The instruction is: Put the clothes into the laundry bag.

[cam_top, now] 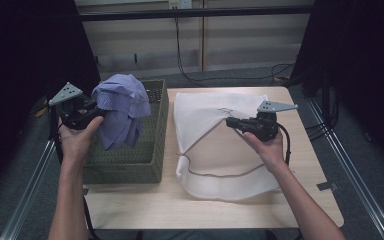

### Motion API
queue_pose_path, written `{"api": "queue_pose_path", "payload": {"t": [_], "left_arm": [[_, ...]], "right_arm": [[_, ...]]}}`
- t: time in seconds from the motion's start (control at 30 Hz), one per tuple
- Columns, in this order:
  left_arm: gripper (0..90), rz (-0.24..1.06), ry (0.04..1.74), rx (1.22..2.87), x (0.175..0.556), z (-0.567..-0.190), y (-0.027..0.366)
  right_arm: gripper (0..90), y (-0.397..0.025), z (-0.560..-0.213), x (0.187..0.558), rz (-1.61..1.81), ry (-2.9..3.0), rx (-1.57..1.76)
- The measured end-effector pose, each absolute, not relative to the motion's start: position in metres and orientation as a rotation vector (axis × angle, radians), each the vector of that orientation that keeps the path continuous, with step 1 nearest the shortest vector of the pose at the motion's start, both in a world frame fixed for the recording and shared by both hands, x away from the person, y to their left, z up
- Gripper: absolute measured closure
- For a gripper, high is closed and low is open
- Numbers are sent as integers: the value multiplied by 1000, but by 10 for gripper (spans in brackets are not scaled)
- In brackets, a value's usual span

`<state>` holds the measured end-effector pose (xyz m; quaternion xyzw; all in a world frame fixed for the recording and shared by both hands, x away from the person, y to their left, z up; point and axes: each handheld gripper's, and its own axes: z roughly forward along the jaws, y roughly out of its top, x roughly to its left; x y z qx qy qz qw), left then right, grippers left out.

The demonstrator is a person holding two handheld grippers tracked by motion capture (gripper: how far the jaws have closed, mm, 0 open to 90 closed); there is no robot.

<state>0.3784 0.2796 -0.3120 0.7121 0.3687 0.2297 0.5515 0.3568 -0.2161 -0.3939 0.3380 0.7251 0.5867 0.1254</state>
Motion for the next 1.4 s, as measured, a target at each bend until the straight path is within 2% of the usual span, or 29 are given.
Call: {"api": "queue_pose_path", "payload": {"t": [1.4], "left_arm": [[744,637,748,1551,337,-267,287]], "right_arm": [[891,-214,-396,357,1706,2125,983]]}}
